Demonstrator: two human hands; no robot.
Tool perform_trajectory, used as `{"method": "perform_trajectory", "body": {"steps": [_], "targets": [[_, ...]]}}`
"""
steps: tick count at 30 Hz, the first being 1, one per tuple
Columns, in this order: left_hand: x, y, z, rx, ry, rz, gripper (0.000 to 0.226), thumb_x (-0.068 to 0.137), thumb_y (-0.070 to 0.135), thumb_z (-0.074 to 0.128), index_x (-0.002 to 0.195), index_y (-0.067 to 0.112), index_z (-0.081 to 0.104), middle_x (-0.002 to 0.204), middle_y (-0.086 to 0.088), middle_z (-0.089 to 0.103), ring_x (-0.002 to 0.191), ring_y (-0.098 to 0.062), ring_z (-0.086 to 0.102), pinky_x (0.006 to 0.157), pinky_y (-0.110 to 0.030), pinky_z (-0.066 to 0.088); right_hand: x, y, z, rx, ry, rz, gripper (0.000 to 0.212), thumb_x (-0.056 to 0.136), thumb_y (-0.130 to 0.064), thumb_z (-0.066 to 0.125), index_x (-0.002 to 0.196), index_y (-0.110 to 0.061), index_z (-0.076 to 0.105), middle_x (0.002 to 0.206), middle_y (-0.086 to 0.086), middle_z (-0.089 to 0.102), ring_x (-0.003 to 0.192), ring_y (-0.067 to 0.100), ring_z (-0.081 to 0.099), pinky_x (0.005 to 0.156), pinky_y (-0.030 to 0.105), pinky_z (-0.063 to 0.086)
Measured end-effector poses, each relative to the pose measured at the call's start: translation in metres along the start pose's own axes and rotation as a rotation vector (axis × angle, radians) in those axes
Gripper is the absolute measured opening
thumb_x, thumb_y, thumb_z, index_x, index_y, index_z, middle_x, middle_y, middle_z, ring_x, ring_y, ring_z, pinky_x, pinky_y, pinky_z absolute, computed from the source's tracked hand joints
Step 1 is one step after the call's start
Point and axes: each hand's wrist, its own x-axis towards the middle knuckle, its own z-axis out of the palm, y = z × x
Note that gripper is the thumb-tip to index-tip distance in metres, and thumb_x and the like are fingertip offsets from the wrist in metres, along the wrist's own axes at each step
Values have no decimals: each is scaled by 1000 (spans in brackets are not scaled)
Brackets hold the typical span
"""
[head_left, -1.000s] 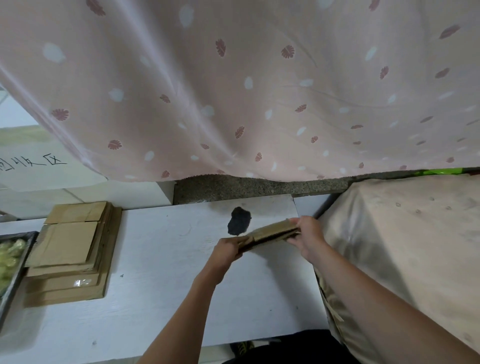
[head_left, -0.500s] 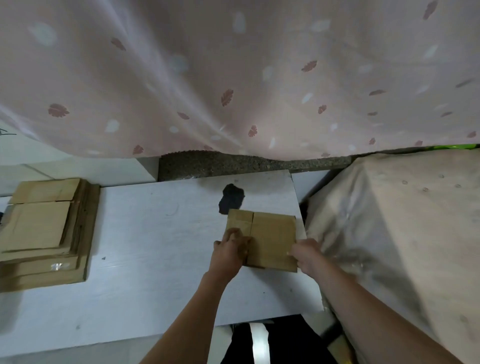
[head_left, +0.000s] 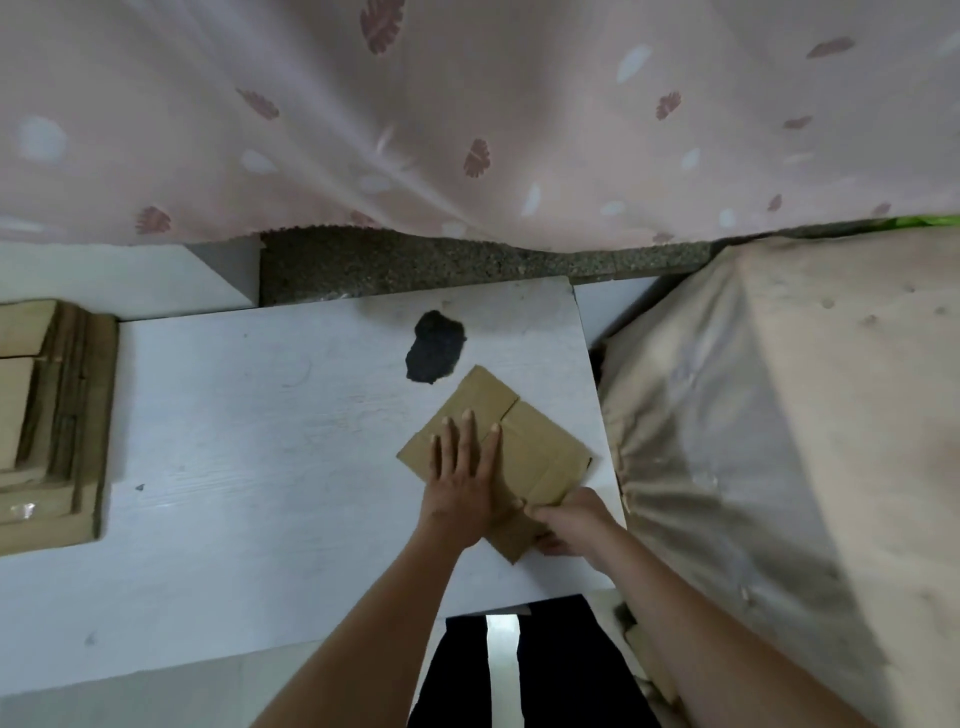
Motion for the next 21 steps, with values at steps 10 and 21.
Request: {"method": "perform_trajectory", "body": {"steps": [10, 21], "targets": [[48, -16, -43, 405, -72, 571, 129, 75, 65, 73, 156, 29, -21, 164, -8, -27, 151, -31, -21, 124, -50, -8, -6, 6, 6, -755, 574, -717, 29, 85, -4, 57, 114, -2, 58, 112, 16, 58, 109, 33, 54, 78, 36, 46], [-5, 9, 13, -126, 173, 8, 61, 104, 33, 6, 157, 11, -16, 165, -2, -22, 151, -16, -24, 125, -35, -9, 51, 29, 17, -1048, 537, -845, 69, 105, -40, 31, 158, -6, 2, 167, 11, -1, 154, 22, -4, 126, 43, 7]]}}
